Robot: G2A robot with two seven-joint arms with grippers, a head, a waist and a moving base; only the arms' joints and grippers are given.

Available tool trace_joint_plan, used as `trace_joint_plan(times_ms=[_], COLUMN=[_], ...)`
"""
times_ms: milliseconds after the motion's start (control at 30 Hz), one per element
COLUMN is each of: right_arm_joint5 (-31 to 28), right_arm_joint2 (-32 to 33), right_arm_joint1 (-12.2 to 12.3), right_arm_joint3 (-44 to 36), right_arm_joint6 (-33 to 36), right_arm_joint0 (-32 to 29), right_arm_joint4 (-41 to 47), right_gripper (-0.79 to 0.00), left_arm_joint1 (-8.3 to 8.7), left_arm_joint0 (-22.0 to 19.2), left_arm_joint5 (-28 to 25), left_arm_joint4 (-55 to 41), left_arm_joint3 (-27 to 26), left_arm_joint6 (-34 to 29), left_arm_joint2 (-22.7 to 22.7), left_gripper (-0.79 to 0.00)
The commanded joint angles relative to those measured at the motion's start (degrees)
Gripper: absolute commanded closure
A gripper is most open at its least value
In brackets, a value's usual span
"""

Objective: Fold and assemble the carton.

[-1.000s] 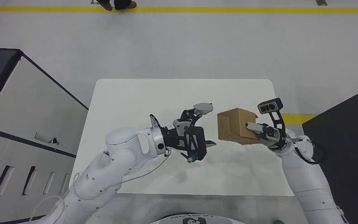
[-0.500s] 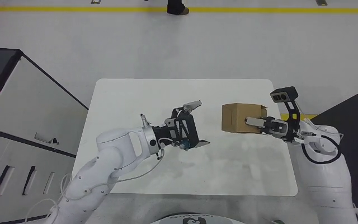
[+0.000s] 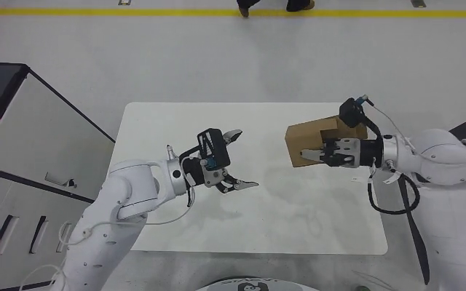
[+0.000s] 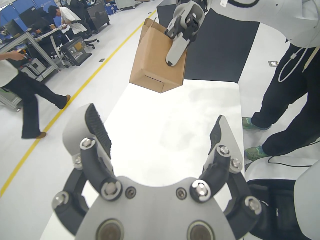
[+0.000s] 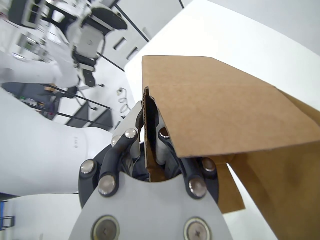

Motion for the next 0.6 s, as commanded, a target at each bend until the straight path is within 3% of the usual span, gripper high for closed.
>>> trace_joint_plan(times_ms=[0, 267, 567], right_arm_joint5=[-0.08, -0.68, 0.17], right_arm_joint2=[-0.09, -0.54, -11.98], right_arm_joint1=[0.06, 0.16, 4.26], right_arm_joint3=[-0.04, -1.32, -6.78], right_arm_joint6=[-0.07, -0.69, 0.17], right_arm_joint0=[0.05, 0.07, 7.58], right_arm_joint4=[-0.47, -1.49, -19.49], right_gripper=[0.000, 0.000, 0.000], left_arm_joint1=[-0.01, 0.25, 1.84], left_arm_joint0=[-0.01, 0.70, -0.29], left_arm_joint5=[-0.03, -1.69, -7.14], left_arm_joint4=[0.14, -4.41, -17.22], left_arm_joint3=[0.03, 2.06, 4.44], left_arm_joint6=[0.08, 0.28, -9.92], left_arm_joint2=[0.04, -0.71, -3.35], left_gripper=[-0.785, -0.785, -0.785])
